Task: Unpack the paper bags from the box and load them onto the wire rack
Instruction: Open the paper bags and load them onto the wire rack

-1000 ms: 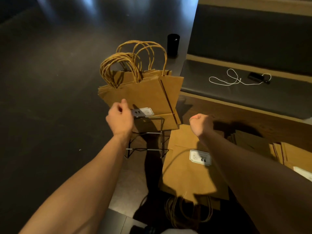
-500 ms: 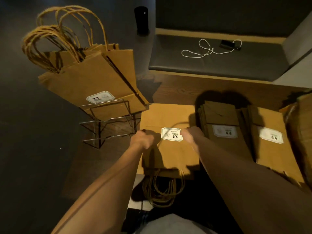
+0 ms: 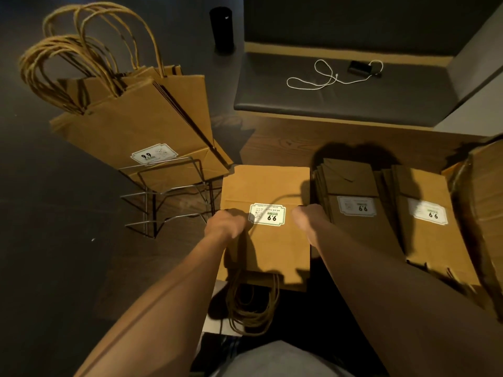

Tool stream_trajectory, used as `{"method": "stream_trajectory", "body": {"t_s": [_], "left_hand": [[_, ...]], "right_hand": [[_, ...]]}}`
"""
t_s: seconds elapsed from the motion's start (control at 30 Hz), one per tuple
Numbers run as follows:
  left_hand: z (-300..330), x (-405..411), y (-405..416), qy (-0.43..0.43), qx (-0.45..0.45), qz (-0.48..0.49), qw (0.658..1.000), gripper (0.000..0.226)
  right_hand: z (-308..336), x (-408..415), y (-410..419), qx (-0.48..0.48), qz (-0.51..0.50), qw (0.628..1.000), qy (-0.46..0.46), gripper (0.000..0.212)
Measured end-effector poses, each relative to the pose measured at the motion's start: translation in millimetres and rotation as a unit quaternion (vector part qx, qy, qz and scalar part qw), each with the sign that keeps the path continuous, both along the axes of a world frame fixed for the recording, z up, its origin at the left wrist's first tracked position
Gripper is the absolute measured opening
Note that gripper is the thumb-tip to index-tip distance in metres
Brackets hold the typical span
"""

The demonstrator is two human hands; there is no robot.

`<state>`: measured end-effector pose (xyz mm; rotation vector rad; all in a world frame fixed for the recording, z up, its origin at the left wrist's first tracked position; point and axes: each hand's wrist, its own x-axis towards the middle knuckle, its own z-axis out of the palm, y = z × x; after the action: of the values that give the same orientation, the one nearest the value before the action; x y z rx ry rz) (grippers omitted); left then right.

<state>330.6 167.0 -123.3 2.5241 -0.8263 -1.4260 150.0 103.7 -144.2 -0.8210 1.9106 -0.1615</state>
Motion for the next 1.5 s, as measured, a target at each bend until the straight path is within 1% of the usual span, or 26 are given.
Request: {"method": "stream_trajectory", "body": {"t_s": [0.07, 0.3, 0.4, 0.47, 0.53, 0.6, 0.63, 0.7, 0.8, 0.87, 0.9, 0.97, 1.03, 1.07, 1.1, 1.17, 1.2, 1.23, 1.27, 1.3, 1.33, 1.37, 1.4, 1.43, 1.47, 1.5], "left_hand": [[4, 0, -1, 0.0, 0.0, 0.004, 1.0, 0.033], [23, -4, -16, 0.029, -0.027, -0.016, 0.999, 0.041], [37, -4, -25, 0.025, 0.01, -0.113, 0.993, 0.024], [54, -6, -31, 0.012, 0.03, -0.181, 0.983, 0.026], [60, -8, -41, -0.004, -0.008, -0.207, 0.978, 0.03], [68, -7, -51, -0.011, -0.102, -0.143, 0.984, 0.041], [72, -9, -56, -0.011, -0.171, -0.093, 0.981, 0.052], [88, -12, -67, -0.055, -0.302, -0.101, 0.946, 0.074], [124, -16, -80, -0.181, -0.441, -0.215, 0.852, 0.092], [148, -21, -88, -0.22, -0.433, -0.333, 0.808, 0.089], [155, -22, -89, -0.209, -0.406, -0.376, 0.806, 0.082], [167, -16, -91, -0.114, -0.334, -0.402, 0.845, 0.055], [170, -3, -89, -0.005, -0.287, -0.368, 0.884, 0.02], [170, 3, -87, 0.027, -0.279, -0.35, 0.894, 0.009], [167, 10, -83, 0.047, -0.283, -0.328, 0.9, 0.009], [160, 23, -77, 0.069, -0.312, -0.258, 0.912, 0.011], [155, 32, -72, 0.074, -0.33, -0.207, 0.918, 0.008], [151, 39, -67, 0.095, -0.347, -0.151, 0.921, 0.007], [149, 45, -64, 0.134, -0.362, -0.088, 0.918, 0.008], [148, 52, -59, 0.177, -0.377, -0.026, 0.909, 0.012], [147, 57, -56, 0.213, -0.394, 0.024, 0.894, 0.017], [147, 63, -54, 0.239, -0.411, 0.059, 0.878, 0.02], [148, 70, -52, 0.261, -0.422, 0.085, 0.864, 0.023], [149, 75, -49, 0.277, -0.427, 0.102, 0.855, 0.024], [150, 82, -45, 0.284, -0.426, 0.114, 0.852, 0.025], [150, 87, -42, 0.281, -0.419, 0.116, 0.856, 0.027]], "right_hand": [[17, 4, -1, -0.011, 0.001, 1.0, -0.015, 0.061], [60, 1, -12, -0.08, 0.034, 0.996, -0.028, 0.033], [82, -8, -21, -0.086, 0.051, 0.992, -0.076, 0.022], [104, -15, -29, -0.088, 0.048, 0.985, -0.138, 0.018], [129, -25, -39, -0.111, 0.082, 0.983, -0.124, 0.016], [160, -27, -51, -0.159, 0.164, 0.973, -0.025, 0.018], [173, -26, -59, -0.178, 0.228, 0.957, 0.036, 0.019], [200, -18, -75, -0.175, 0.359, 0.905, 0.142, 0.021], [238, 2, -82, -0.15, 0.514, 0.814, 0.223, 0.03], [256, 20, -80, -0.135, 0.604, 0.743, 0.254, 0.032], [262, 30, -78, -0.136, 0.643, 0.703, 0.273, 0.031], [267, 47, -72, -0.164, 0.688, 0.632, 0.316, 0.03], [266, 61, -68, -0.214, 0.681, 0.619, 0.328, 0.035], [265, 66, -66, -0.244, 0.671, 0.617, 0.333, 0.037], [263, 72, -64, -0.275, 0.663, 0.606, 0.344, 0.036], [256, 79, -65, -0.373, 0.643, 0.538, 0.397, 0.041], [251, 82, -66, -0.432, 0.623, 0.498, 0.421, 0.052], [248, 83, -66, -0.5, 0.584, 0.483, 0.419, 0.064], [245, 81, -66, -0.56, 0.53, 0.501, 0.394, 0.075], [241, 80, -67, -0.599, 0.468, 0.542, 0.358, 0.085], [235, 77, -67, -0.604, 0.401, 0.608, 0.324, 0.095], [226, 74, -68, -0.571, 0.331, 0.699, 0.275, 0.104], [217, 72, -68, -0.506, 0.263, 0.8, 0.184, 0.111], [210, 69, -70, -0.421, 0.192, 0.886, 0.034, 0.116], [205, 67, -71, -0.329, 0.128, 0.926, -0.136, 0.112], [200, 62, -71, -0.251, 0.089, 0.93, -0.254, 0.096]]}}
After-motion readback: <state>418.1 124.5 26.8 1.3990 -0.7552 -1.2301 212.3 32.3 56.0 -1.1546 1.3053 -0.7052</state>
